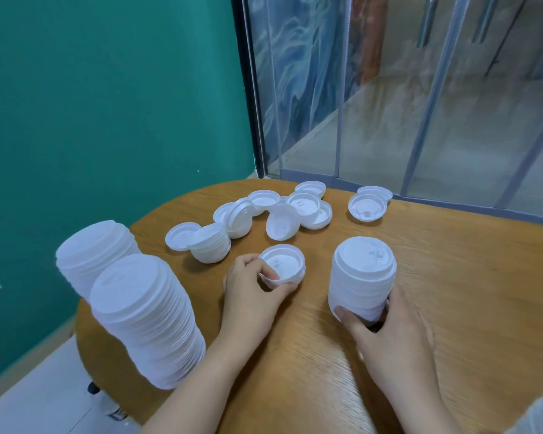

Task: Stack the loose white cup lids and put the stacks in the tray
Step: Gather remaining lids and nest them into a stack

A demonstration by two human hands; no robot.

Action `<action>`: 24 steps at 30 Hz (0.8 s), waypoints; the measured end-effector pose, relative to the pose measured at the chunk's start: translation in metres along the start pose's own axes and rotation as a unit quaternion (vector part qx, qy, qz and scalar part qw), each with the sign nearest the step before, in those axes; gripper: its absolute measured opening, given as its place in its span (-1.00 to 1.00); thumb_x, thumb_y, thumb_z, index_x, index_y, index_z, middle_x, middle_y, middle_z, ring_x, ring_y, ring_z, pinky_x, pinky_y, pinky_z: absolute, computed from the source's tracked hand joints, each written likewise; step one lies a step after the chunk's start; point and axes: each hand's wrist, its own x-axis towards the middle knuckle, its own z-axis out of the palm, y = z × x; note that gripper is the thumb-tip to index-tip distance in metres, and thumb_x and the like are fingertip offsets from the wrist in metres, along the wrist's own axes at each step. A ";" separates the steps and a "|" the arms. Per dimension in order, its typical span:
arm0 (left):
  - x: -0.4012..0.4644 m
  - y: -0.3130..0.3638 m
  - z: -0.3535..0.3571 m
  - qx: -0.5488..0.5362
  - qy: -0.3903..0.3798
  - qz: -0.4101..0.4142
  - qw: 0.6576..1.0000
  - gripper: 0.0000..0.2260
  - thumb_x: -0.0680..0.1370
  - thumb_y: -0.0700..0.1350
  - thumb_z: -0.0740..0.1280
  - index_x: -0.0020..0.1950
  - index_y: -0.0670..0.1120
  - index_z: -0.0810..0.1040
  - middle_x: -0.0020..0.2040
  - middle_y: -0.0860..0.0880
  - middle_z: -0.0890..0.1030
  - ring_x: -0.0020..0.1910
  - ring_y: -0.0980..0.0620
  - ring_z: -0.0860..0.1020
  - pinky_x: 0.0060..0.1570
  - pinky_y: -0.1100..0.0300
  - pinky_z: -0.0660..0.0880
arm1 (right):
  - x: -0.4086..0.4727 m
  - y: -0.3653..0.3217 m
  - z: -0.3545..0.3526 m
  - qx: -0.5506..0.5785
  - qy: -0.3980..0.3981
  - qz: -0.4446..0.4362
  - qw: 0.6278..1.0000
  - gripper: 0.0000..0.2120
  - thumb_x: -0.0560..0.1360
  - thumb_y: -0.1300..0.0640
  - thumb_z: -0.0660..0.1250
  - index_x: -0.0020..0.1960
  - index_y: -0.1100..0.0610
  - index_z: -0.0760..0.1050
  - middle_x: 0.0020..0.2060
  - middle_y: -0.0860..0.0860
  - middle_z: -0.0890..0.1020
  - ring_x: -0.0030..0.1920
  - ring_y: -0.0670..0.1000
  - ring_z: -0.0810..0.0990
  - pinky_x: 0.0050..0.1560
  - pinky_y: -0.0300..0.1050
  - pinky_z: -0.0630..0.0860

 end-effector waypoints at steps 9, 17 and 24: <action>0.000 0.011 -0.013 -0.081 -0.016 -0.056 0.995 -0.54 0.32 0.03 0.67 -0.19 -0.07 0.39 0.13 0.17 0.61 0.16 0.17 0.55 -0.01 0.18 0.44 | -0.001 -0.003 -0.003 0.005 -0.023 -0.015 1.000 -0.50 0.32 -0.23 0.52 0.15 -0.11 0.44 -0.04 -0.21 0.61 0.07 0.05 0.57 0.32 0.32 0.42; -0.001 0.013 -0.023 -0.109 -0.049 -0.045 0.992 -0.29 0.28 0.01 0.71 0.33 0.15 0.44 0.19 0.24 0.56 0.15 0.37 0.52 0.06 0.45 0.45 | -0.003 -0.006 -0.006 0.011 -0.028 -0.021 0.999 -0.54 0.33 -0.19 0.53 0.12 -0.19 0.39 -0.10 -0.39 0.50 -0.01 -0.02 0.46 0.26 0.30 0.44; -0.004 0.017 -0.021 -0.084 -0.028 -0.043 0.995 -0.34 0.25 0.18 0.68 0.28 0.10 0.54 0.16 0.21 0.58 0.18 0.24 0.52 0.09 0.37 0.46 | -0.002 -0.006 -0.005 0.010 -0.030 -0.018 0.999 -0.52 0.33 -0.16 0.57 0.12 -0.20 0.39 -0.14 -0.37 0.48 -0.01 -0.01 0.42 0.26 0.24 0.43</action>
